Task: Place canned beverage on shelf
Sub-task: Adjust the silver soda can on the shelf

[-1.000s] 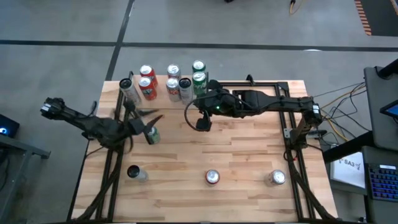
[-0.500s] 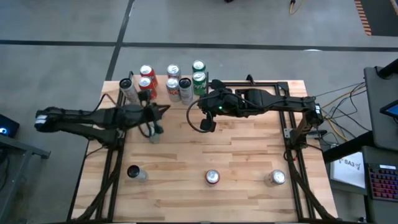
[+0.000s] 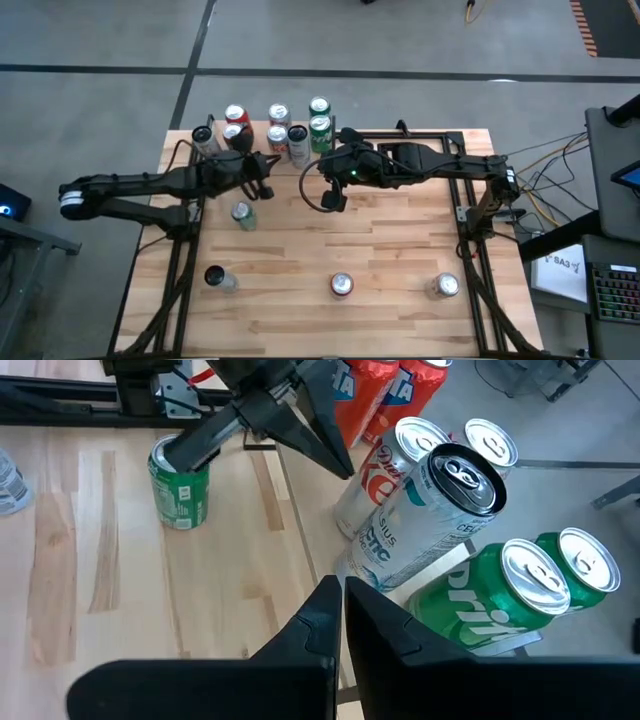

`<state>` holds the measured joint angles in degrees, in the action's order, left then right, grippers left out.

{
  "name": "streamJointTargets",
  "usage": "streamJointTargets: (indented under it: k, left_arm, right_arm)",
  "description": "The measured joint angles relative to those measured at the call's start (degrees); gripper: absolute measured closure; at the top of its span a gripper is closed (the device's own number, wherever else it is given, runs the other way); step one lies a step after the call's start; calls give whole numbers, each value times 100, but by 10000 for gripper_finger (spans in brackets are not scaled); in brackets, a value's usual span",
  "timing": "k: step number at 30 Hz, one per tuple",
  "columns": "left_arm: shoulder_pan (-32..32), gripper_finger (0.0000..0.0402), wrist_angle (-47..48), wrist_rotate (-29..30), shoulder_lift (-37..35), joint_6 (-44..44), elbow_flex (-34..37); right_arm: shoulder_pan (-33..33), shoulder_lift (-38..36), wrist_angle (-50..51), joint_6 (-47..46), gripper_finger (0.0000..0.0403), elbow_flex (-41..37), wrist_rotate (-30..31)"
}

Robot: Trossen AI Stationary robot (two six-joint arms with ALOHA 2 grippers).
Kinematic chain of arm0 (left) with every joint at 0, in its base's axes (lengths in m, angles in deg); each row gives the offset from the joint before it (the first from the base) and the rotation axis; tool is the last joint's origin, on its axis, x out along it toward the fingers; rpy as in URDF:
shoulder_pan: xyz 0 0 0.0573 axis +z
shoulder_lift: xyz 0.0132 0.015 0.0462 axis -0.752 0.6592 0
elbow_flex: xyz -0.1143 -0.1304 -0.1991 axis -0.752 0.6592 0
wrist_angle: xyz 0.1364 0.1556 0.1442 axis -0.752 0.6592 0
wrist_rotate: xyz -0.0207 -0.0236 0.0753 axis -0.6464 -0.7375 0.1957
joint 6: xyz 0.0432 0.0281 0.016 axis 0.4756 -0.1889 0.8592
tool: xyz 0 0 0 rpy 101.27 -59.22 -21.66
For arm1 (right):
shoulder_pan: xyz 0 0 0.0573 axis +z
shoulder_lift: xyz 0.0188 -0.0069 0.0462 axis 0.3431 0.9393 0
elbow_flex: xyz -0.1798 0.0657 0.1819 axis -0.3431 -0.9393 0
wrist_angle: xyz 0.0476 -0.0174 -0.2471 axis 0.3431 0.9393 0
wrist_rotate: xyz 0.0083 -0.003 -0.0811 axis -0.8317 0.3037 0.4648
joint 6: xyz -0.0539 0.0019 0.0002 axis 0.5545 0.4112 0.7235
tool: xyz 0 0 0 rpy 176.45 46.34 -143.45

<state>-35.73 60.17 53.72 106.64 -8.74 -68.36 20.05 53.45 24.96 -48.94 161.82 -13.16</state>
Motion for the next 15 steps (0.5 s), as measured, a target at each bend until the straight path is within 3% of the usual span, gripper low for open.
streamJointTargets:
  k: [7,15]
  left_arm:
    - [11,402,-306,468,231,-2,3]
    - [58,402,-461,520,256,-4,6]
  right_arm:
    - [2,2,4,-34,394,-4,0]
    - [2,4,9,-38,394,-4,0]
